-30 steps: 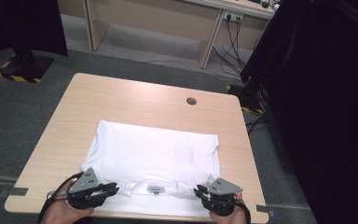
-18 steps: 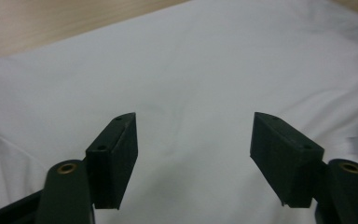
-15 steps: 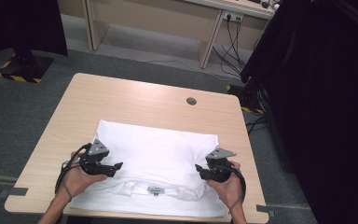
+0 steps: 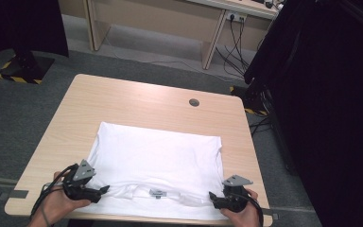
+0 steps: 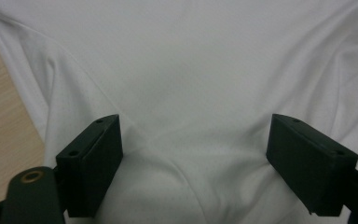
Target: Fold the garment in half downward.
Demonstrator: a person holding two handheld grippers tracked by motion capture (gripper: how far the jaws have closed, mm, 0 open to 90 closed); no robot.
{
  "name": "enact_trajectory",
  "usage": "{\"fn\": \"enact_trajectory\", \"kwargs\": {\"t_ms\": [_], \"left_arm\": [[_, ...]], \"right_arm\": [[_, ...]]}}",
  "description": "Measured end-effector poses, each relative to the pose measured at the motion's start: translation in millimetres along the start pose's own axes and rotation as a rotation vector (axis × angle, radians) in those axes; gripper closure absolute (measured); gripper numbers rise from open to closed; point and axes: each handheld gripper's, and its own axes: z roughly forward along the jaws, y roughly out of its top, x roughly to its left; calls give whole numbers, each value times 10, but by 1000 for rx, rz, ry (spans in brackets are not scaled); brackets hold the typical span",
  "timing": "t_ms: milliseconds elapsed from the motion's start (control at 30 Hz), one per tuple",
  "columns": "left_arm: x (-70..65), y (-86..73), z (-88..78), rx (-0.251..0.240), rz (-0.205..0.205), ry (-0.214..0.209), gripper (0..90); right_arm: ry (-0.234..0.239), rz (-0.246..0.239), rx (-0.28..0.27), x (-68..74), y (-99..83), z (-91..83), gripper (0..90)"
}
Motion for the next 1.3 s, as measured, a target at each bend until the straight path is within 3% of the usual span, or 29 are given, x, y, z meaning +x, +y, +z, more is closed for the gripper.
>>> {"fn": "enact_trajectory", "kwargs": {"t_ms": [100,233,300,433,567,733,833,933,1033,1133,1233,1300], "left_arm": [[-14,9,-38,-14,-3,1,180],[-10,136,27,-50,-20,-5,178],[-18,164,79,-39,-16,-15,171],[-46,90,118,-20,4,-15,169],[-25,-2,37,-16,10,6,163],[-30,-101,-46,-35,-2,7,164],[-91,-111,-62,-27,15,-6,155],[-115,-123,-68,-24,18,-5,145],[-122,-142,-78,-31,12,-2,146],[-124,-162,-85,-43,5,-8,146],[-121,-147,-83,-41,-8,-11,141],[-114,-117,-74,-40,-22,-11,127]], "right_arm": [[-9,-1,-4,-8,-69,-98,315],[-15,-2,-83,-11,126,-119,307],[-9,-16,-99,9,257,-44,298],[30,-57,-72,90,390,168,293],[42,-62,-30,133,315,255,281],[36,4,-34,120,170,168,250],[10,1,-49,127,169,117,247],[53,-13,-84,172,210,101,243],[64,-27,-41,215,192,161,233],[82,6,-50,213,117,155,231],[83,4,-28,207,98,103,213],[81,15,-48,193,130,81,205]]}}
